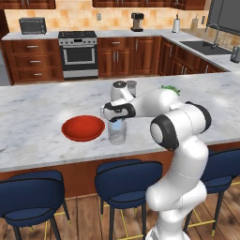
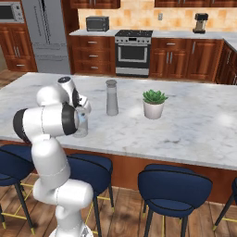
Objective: There are two ice cubes in the ice bowl. Place both ice cubes in the glass cup.
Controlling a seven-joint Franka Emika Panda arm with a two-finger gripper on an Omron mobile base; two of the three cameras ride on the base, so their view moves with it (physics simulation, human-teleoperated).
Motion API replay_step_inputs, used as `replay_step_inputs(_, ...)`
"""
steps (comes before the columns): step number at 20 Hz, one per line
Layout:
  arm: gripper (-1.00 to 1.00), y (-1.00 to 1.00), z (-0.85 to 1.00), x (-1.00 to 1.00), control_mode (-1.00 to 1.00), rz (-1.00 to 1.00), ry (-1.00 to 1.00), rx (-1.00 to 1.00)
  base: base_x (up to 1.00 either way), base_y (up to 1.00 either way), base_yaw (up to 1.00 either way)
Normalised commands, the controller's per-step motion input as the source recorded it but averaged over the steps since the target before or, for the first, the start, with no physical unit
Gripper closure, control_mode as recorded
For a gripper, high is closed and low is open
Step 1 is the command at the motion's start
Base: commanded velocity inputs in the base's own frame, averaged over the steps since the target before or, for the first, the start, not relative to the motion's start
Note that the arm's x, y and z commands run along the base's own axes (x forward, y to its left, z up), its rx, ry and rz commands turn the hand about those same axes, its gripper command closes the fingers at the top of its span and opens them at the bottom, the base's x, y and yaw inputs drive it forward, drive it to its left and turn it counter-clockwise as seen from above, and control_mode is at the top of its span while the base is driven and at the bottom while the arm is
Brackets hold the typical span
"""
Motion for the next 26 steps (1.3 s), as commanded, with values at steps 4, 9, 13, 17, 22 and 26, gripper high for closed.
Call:
replay_step_inputs(4,-1.00,-0.06,0.35,-0.01,-1.00,0.00,-0.09,0.00,0.00,0.00,0.00)
replay_step_inputs(9,-1.00,-0.21,0.18,-0.90,-1.00,0.09,-0.26,0.00,0.00,0.00,0.00)
replay_step_inputs(13,-1.00,-0.31,0.02,-1.00,-1.00,0.09,-0.23,0.00,0.00,0.00,0.00)
replay_step_inputs(17,-1.00,-0.57,-0.18,-1.00,-1.00,0.12,-0.11,0.01,0.00,0.00,0.00)
replay_step_inputs(22,-1.00,-0.92,-0.19,-1.00,-1.00,0.09,-0.15,0.07,0.00,0.00,0.00)
replay_step_inputs(26,-1.00,-1.00,-0.10,-1.00,-1.00,0.01,-0.28,0.05,0.00,0.00,0.00)
